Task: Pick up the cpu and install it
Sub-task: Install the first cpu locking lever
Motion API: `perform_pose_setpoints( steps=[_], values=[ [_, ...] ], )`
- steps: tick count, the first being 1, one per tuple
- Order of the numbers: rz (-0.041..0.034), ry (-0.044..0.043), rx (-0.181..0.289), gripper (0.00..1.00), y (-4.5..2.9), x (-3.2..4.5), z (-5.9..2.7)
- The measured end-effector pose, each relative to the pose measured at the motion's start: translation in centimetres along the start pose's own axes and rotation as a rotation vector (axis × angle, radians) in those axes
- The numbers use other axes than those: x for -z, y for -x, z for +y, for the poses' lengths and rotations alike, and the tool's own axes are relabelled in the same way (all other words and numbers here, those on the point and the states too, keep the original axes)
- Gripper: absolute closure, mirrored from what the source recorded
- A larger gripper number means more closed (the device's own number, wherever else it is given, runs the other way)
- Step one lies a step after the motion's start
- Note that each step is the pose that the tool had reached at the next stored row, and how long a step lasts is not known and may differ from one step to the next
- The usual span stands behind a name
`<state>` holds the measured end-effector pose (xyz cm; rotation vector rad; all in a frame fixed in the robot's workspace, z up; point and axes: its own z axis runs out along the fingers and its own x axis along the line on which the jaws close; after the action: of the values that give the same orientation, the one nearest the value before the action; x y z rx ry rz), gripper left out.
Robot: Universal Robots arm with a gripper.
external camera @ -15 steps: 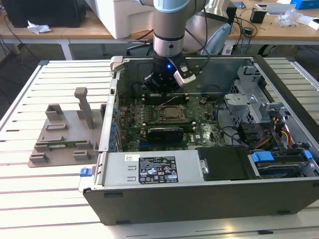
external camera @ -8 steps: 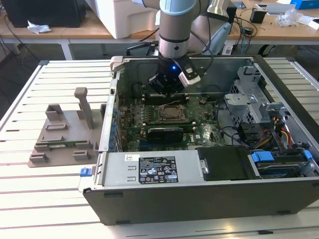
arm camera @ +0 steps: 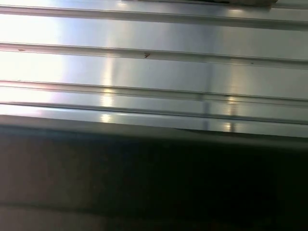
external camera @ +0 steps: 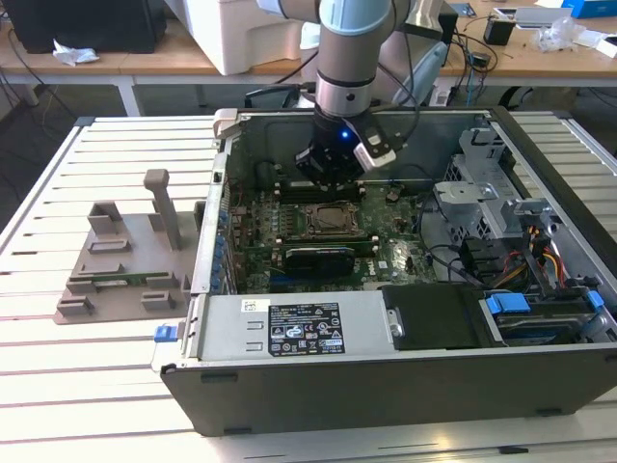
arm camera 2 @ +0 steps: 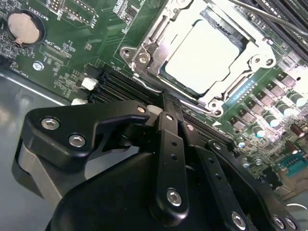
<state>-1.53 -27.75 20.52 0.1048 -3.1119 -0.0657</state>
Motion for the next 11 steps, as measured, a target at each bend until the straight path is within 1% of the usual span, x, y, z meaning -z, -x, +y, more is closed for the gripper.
perform_pose_setpoints(
  steps=[2, 6, 8, 11],
  values=[
    [0.0000, 0.0008, 0.000, 0.89, 0.24, -0.07, -0.02],
    [0.0003, 0.0016, 0.000, 0.89, 0.44, -0.16, -0.04],
    [0.0006, 0.0036, 0.000, 0.89, 0.61, -0.39, -0.06],
    [0.0003, 0.0039, 0.001, 0.89, 0.64, -0.43, 0.08]
  ],
)
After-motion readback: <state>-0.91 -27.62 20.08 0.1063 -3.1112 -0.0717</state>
